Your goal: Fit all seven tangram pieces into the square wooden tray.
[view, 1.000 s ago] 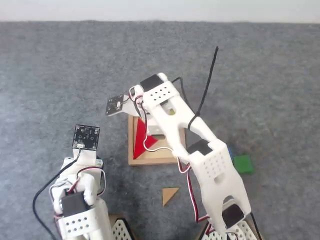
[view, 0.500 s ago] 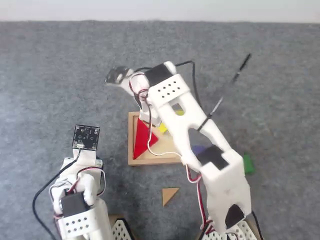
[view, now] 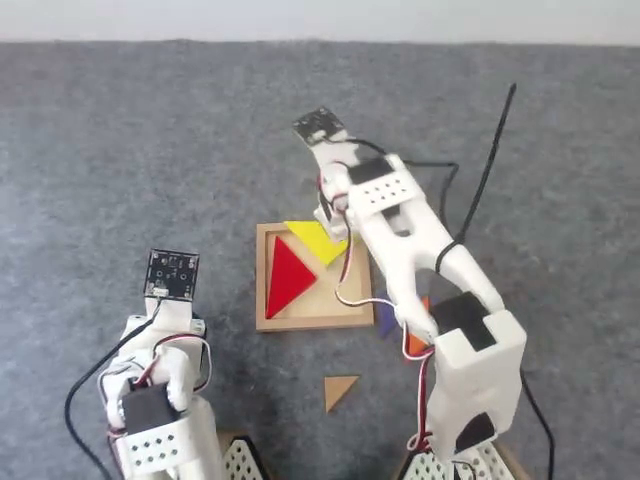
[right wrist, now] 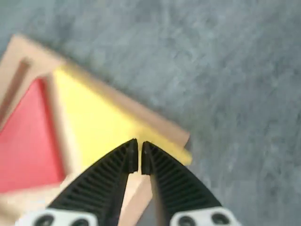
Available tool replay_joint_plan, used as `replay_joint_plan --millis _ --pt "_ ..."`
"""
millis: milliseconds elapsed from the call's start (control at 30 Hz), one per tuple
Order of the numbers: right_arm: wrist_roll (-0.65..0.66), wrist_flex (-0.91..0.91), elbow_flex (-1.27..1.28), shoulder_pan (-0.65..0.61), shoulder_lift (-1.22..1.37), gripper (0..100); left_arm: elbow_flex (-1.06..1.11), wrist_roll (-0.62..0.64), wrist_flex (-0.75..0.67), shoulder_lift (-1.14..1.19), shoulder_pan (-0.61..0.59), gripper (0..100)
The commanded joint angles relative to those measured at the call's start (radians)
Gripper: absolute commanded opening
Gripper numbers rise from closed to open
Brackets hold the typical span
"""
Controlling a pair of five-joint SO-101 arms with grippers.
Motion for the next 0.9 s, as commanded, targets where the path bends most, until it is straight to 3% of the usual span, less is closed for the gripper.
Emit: replay_joint_plan --millis 0,200,467,800,867 --pt "-0.02 -0.177 0.049 0.019 -0.073 1.7 -0.008 0.006 0.006 -0.011 0.003 9" --pt "-0.011 -0.205 0.077 -0.025 -0.071 1.7 -0.008 0.006 0.006 -0.011 0.003 9" --pt "-0.011 -0.074 0.077 -0.114 -0.071 1.7 -0.008 0.006 0.006 -0.011 0.003 9" --pt "-0.008 0.005 0.075 -0.099 -0.114 1.9 -0.008 0.006 0.006 -0.011 0.003 9" --pt "0.064 0.038 0.075 -0.094 -0.188 2.0 -0.008 0.006 0.006 -0.011 0.003 9"
